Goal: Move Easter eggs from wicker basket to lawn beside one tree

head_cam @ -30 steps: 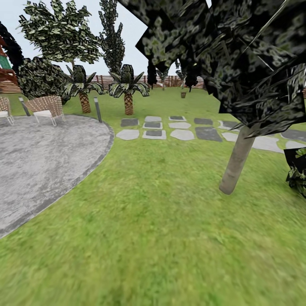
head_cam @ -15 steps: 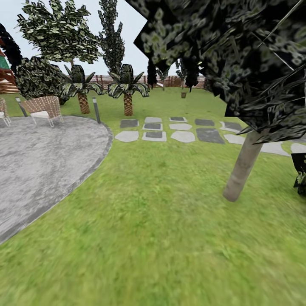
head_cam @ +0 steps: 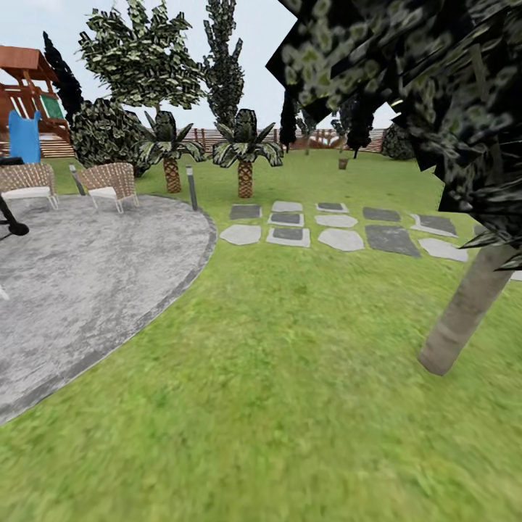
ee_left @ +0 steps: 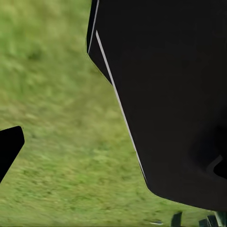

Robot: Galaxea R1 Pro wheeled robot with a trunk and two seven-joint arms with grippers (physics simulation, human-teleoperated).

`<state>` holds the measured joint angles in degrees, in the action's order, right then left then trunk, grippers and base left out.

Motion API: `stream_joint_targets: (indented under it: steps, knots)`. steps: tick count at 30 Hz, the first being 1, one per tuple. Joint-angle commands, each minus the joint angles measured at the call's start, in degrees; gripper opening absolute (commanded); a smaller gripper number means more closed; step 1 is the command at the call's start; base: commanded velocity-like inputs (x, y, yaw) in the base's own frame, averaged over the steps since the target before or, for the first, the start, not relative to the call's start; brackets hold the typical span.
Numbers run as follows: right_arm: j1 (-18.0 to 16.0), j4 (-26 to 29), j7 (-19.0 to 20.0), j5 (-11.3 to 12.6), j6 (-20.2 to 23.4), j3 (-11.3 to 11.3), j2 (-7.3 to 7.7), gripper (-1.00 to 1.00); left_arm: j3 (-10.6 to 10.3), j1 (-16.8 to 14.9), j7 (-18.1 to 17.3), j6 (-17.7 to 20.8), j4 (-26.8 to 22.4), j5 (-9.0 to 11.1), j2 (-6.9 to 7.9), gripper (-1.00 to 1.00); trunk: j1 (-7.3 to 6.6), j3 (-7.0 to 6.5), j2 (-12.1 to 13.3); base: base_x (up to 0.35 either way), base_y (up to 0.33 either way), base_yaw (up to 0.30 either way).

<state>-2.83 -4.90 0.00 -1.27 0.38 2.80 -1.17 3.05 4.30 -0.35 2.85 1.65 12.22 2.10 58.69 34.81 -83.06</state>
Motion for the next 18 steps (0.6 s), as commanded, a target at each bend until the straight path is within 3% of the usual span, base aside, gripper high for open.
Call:
stream_joint_targets:
  steps: [1,7,18]
  knots:
    - [-0.07,-0.11,0.0,-0.13,0.01,0.27,0.0,1.0,0.29,0.01,-0.02,0.22,-0.06,0.26,0.01,1.0,0.03,0.03,-0.02,0.331,0.0,0.257]
    - [-0.07,-0.11,0.04,-0.13,-0.02,0.27,0.02,1.0,0.29,0.01,-0.01,0.22,-0.06,0.26,0.01,1.0,0.03,0.03,-0.02,0.331,0.0,0.227]
    - [-0.07,-0.11,0.34,0.12,0.03,0.13,0.2,1.0,0.29,0.01,0.0,0.22,-0.06,0.26,0.01,1.0,0.03,0.03,-0.02,0.331,0.0,0.016]
